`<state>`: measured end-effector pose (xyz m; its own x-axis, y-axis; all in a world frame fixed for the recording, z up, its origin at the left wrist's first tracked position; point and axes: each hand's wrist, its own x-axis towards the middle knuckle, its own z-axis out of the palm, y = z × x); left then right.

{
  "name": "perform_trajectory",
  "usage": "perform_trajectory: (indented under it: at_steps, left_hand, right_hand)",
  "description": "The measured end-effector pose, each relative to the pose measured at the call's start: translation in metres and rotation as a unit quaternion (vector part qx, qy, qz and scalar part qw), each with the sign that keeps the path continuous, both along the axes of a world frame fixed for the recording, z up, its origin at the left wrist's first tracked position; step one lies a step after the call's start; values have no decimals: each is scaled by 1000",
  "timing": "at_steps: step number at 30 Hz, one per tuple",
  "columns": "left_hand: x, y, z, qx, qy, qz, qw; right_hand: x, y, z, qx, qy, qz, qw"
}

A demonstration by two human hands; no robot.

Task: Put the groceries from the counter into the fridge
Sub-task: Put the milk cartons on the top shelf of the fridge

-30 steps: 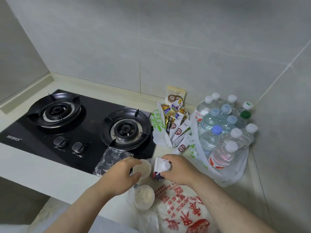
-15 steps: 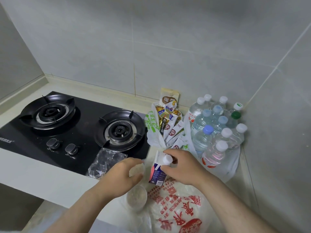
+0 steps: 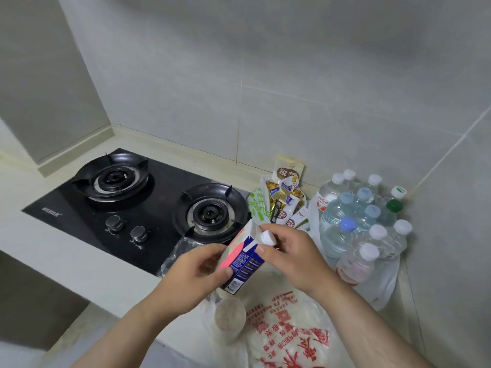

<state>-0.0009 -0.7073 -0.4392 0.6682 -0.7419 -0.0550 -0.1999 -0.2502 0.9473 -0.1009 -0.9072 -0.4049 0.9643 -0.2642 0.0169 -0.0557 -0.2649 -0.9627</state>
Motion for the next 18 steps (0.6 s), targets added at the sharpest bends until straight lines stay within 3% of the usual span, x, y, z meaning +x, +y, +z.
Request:
perform_trajectory:
  at_steps: [18]
  left_hand:
    - [-3, 167, 36, -14, -32, 219, 975]
  right_hand:
    - [81, 148, 29, -8, -39, 183, 982]
